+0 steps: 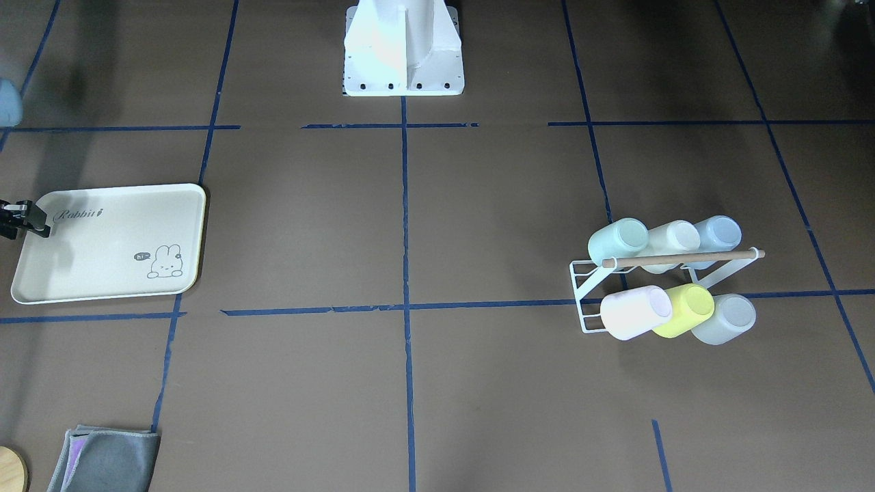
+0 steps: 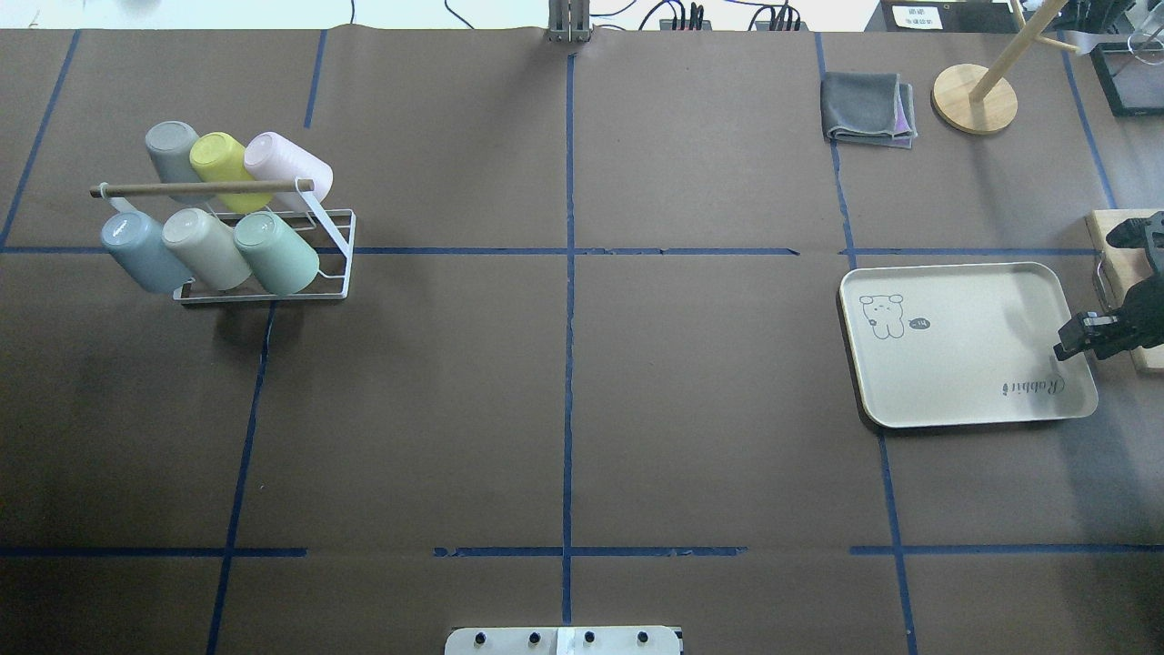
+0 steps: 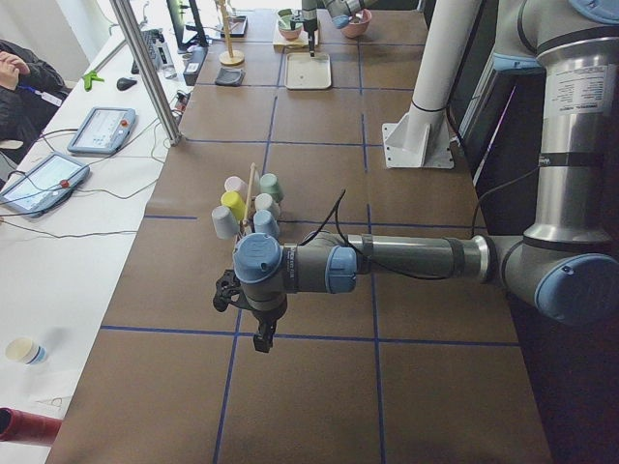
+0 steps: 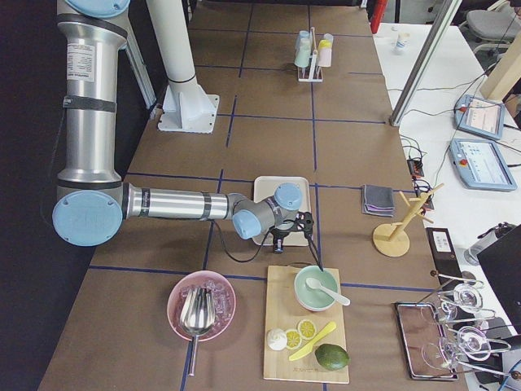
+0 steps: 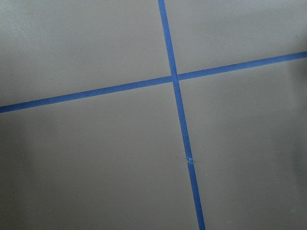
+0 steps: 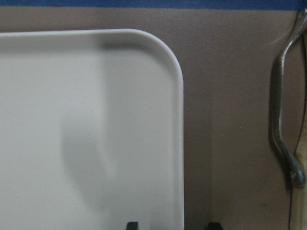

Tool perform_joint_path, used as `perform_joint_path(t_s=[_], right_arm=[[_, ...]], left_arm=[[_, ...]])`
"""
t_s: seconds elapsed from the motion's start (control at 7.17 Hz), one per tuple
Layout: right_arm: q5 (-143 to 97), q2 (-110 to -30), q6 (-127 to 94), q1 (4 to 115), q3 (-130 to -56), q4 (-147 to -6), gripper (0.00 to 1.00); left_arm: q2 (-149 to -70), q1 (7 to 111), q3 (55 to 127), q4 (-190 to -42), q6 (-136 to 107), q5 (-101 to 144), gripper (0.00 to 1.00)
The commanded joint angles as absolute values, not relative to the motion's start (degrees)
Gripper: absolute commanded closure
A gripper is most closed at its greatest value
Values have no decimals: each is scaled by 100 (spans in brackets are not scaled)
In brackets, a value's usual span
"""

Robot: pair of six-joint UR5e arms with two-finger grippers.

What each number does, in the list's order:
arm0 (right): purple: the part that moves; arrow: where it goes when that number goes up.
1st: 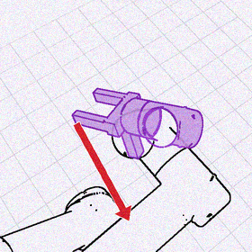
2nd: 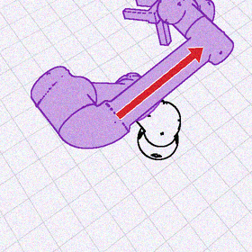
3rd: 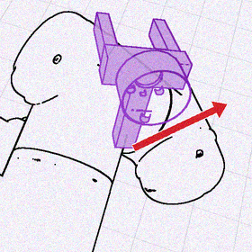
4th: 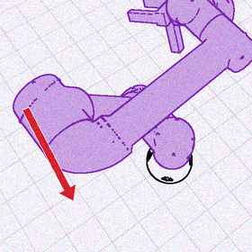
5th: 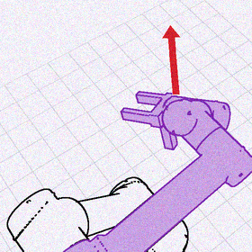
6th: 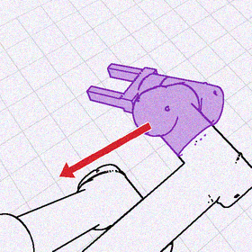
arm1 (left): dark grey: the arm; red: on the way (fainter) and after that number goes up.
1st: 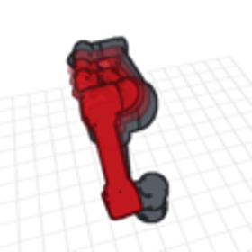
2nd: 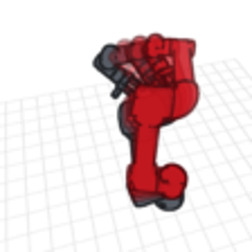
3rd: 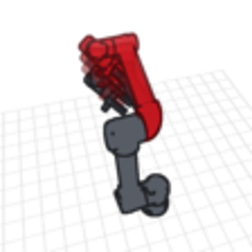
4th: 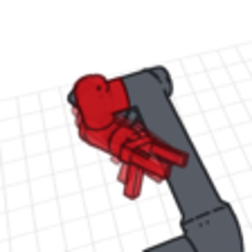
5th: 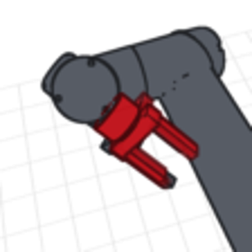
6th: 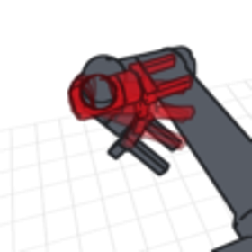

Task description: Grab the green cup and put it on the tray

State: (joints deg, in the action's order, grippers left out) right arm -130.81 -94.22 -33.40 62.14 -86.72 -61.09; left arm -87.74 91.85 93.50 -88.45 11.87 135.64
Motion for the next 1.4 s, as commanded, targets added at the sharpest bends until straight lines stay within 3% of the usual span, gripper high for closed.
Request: perform_joint_path(t_s=[0.0,0.7,1.26], right_arm=[[-13078,-9422,-3340,6214,-8666,-6126,49],[-13122,-9360,-3340,6214,-8508,-6073,49],[-13122,-9352,-3340,6223,-8543,-6073,61]], left_arm=[[-8780,9185,9343,-8851,1187,13562,0],[-8780,9185,9343,-8842,1187,13562,0],[-8789,9185,9343,-8842,1187,13562,0]])
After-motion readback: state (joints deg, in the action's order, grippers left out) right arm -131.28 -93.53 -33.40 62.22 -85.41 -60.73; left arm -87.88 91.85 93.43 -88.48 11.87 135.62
